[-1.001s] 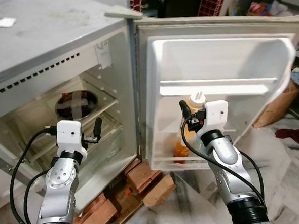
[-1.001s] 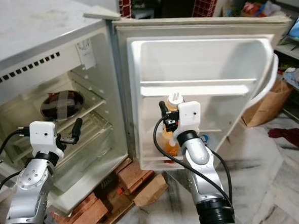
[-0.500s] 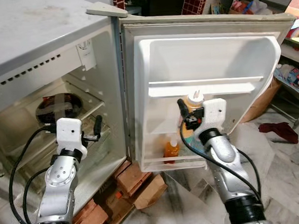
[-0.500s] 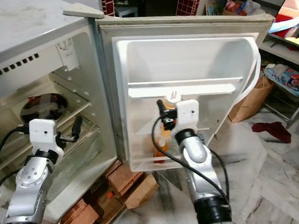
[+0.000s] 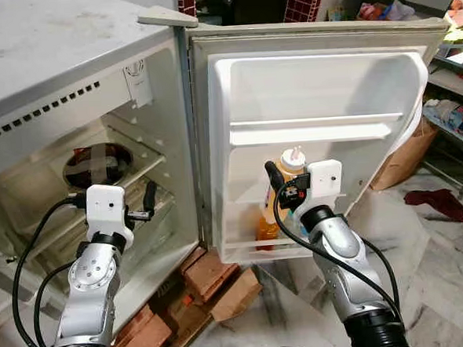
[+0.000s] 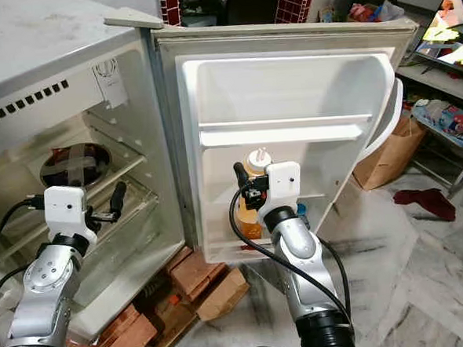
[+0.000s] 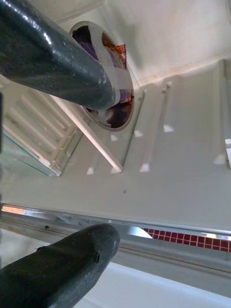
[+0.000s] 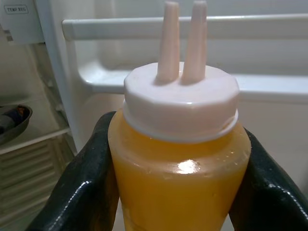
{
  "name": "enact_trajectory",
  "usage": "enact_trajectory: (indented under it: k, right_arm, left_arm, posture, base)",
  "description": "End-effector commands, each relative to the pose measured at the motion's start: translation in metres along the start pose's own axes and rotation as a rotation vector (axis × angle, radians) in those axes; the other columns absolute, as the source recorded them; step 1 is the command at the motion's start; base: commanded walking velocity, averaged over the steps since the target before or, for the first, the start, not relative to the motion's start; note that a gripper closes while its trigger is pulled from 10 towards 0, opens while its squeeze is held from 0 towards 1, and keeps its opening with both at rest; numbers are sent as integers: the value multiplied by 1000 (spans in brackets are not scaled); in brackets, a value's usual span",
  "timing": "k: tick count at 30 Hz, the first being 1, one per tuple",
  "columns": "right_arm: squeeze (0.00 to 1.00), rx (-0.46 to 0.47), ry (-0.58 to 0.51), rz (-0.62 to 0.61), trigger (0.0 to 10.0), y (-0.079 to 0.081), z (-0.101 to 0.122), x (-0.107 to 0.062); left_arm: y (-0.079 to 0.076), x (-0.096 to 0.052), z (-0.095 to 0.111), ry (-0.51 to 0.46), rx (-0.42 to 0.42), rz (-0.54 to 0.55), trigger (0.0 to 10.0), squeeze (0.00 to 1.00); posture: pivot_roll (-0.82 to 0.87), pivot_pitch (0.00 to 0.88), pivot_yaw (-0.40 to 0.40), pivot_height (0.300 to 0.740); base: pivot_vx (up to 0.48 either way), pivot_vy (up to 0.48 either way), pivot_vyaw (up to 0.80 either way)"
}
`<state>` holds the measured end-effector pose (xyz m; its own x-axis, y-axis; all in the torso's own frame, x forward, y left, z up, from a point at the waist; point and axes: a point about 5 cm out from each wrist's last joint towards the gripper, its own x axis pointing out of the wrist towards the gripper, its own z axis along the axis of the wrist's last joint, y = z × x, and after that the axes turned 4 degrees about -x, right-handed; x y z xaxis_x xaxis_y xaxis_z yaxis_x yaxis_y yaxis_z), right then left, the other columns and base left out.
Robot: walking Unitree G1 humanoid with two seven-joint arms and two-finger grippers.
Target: Restocking fridge
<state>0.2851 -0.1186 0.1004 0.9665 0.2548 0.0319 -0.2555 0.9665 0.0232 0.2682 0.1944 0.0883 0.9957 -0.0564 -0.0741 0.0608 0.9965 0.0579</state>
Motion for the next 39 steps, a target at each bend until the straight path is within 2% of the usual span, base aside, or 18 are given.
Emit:
enact_trajectory:
  k: [1,7,27,39]
  right_arm:
    - [0,5,-11,7,10000,0,4,1]
    - [0,11,-10,11,10000,1,4,1]
    - [0,34,-29,35,10000,5,7,4]
    - [0,27,-35,37,10000,6,8,6]
  left_arm:
    - [0,1,4,-8,10,1,10000,0]
    - [0,0,4,-6,13,3,10000,0]
    - [4,0,7,-23,27,-1,10000,0]
    - [4,1,8,-33,31,-8,10000,0]
  posture:
    - [39,24,-59,677]
    - [40,25,-58,638]
    - [43,33,-60,638]
    - [44,37,-62,638]
  base:
    - [0,0,0]
    - [0,0,0]
    - [0,0,0]
    - [380,0,0]
